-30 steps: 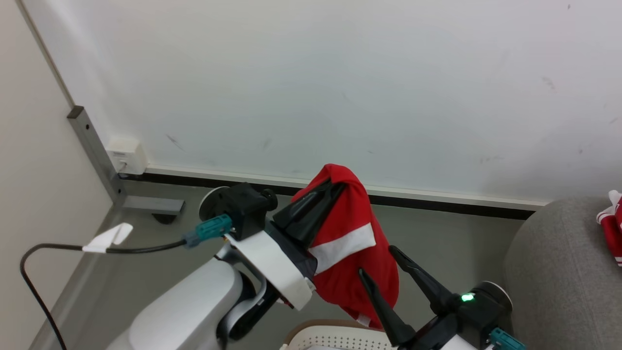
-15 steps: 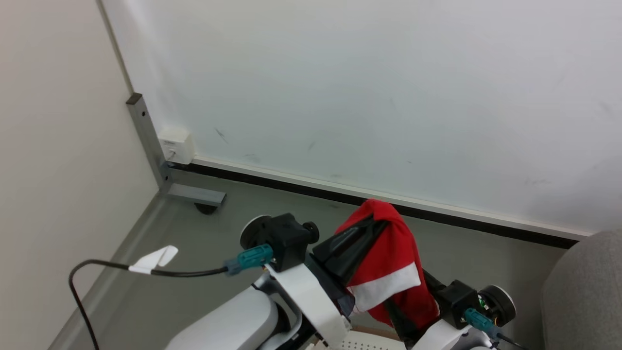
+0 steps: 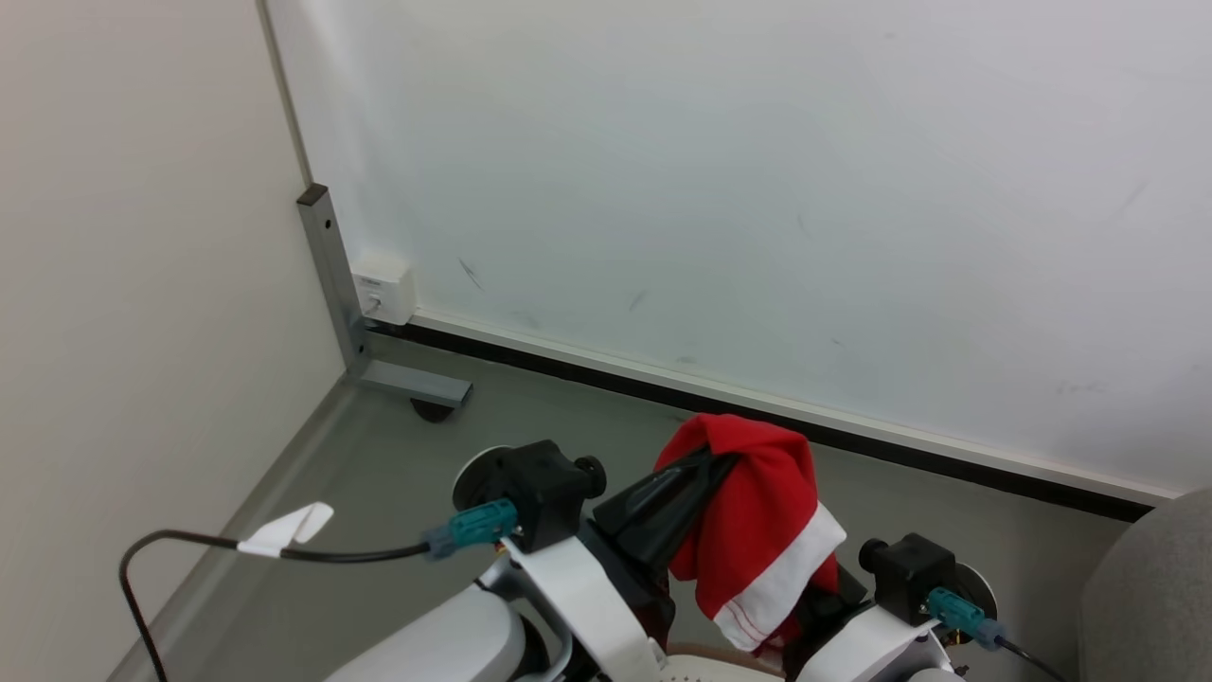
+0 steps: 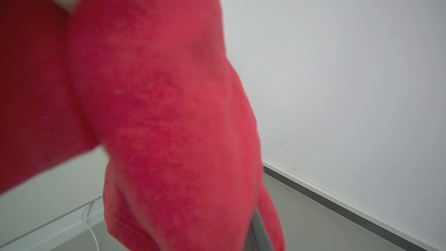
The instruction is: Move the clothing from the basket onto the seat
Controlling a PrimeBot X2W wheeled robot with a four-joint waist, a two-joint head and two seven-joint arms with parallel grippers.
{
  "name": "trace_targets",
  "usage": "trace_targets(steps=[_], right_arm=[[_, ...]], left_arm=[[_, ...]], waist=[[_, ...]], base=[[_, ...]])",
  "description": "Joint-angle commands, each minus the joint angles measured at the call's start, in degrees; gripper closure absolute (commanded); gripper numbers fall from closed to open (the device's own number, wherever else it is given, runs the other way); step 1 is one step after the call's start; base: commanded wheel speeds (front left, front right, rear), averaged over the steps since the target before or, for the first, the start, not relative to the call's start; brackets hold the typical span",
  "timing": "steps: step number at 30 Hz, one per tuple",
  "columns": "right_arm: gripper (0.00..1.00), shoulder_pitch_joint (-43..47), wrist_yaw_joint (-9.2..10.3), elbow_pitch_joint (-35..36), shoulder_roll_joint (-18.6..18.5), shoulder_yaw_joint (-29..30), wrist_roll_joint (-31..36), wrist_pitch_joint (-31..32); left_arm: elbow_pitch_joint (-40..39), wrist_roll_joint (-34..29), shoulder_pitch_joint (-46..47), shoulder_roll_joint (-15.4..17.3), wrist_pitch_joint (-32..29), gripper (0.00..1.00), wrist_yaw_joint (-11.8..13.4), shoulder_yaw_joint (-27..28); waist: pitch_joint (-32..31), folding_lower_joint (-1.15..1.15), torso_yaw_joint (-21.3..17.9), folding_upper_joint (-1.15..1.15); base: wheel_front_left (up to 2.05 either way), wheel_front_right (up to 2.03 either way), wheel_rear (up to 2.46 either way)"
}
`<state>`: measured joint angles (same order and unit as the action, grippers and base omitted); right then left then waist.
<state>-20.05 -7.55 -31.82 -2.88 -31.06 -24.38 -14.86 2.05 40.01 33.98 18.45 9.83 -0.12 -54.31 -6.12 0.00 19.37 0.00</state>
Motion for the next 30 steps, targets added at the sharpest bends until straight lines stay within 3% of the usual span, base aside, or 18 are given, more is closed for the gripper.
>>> trace_targets(steps=[1, 4, 5, 6, 7, 12, 18, 30], right_arm=[[1.0, 0.6, 0.14, 0.5, -0.1, 0.4, -0.5, -0.3], [1.0, 1.5, 0.13, 3.2, -0.1, 2.7, -3.3, -0.3], [1.0, 2.0, 0.13, 4.3, -0.1, 3.5, -4.6, -0.3], [1.0, 2.3, 0.13, 5.5, -0.1, 4.5, -6.0, -0.3], [1.0, 2.3, 0.13, 6.4, -0.1, 5.5, -6.6, -0.3], [1.0, 3.0, 0.13, 10.6, -0.1, 10.5, -8.3, -0.4], [1.0, 2.8, 0.13, 13.2, -0.1, 16.6, -2.6, -0.4], [1.0, 6.5, 0.13, 24.5, -1.3, 25.1, 3.1, 5.8]], left_arm=[[0.3, 0.1, -0.8, 0.5, 0.5, 1.0, 0.2, 0.1], [0.3, -0.2, -1.6, 1.1, 0.7, 1.0, 0.6, 0.1], [0.3, 0.0, -2.0, 1.3, 0.8, 0.93, 0.7, 0.1], [0.1, 0.5, -2.6, 1.3, 1.0, 0.55, 0.7, 0.2], [-0.1, 0.6, -3.0, 1.5, 1.1, 0.0, 0.7, 0.2], [-0.5, -0.3, -5.1, 3.3, 2.4, 0.0, 1.3, 0.1], [-1.1, -0.9, -7.3, 5.3, 3.8, 0.0, 2.3, 1.2], [-1.3, -2.9, -8.4, 5.2, 4.9, 0.0, 2.5, 2.1]], waist=[[0.1, 0.0, -0.2, 0.0], [0.5, 0.0, -0.8, 0.0], [0.6, 0.0, -1.1, 0.0], [0.9, 0.0, -1.5, 0.0], [1.1, 0.0, -1.9, 0.0], [2.4, 0.0, -5.0, 0.0], [3.7, 0.0, -11.1, 0.0], [6.7, 0.0, -25.0, 0.0]], base=[[0.0, 0.0, 0.0], [0.0, 0.0, 0.0], [0.0, 0.0, 0.0], [0.0, 0.0, 0.0], [0.0, 0.0, 0.0], [0.0, 0.0, 0.0], [0.0, 0.0, 0.0], [0.0, 0.0, 0.0]])
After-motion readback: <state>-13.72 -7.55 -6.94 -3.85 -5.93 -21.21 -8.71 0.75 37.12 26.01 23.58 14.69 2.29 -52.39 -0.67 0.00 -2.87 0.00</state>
